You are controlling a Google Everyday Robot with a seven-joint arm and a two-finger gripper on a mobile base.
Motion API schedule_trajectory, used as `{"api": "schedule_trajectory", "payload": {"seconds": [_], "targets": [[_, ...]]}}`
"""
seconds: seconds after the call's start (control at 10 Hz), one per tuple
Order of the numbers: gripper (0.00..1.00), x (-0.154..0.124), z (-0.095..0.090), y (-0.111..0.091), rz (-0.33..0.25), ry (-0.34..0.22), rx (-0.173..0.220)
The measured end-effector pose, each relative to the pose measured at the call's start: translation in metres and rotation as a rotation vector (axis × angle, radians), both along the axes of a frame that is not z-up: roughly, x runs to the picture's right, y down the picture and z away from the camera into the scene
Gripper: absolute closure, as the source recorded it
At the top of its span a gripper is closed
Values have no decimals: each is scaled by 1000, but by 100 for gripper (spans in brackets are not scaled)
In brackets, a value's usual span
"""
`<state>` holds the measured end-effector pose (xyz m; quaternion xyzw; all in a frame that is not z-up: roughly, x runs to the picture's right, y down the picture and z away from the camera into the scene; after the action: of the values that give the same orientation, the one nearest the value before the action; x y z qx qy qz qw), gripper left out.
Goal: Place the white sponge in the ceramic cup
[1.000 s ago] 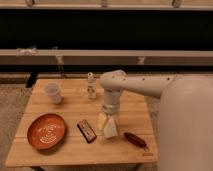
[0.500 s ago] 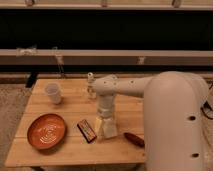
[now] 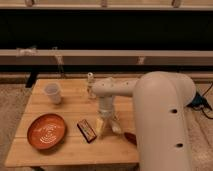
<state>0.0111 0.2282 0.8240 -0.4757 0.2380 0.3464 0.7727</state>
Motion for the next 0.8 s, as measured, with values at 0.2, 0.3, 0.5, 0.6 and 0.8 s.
{"api": "schedule_trajectory", "payload": {"seconds": [0.2,0.3,0.5,0.6,0.8], "targets": [[35,1,1,-1,3,2,1],[45,1,3,0,3,9,-2],[67,6,3,-4,-2,17,2],[76,7,2,-5,0,18,1],[96,4,2,-5,0,12,1]]}}
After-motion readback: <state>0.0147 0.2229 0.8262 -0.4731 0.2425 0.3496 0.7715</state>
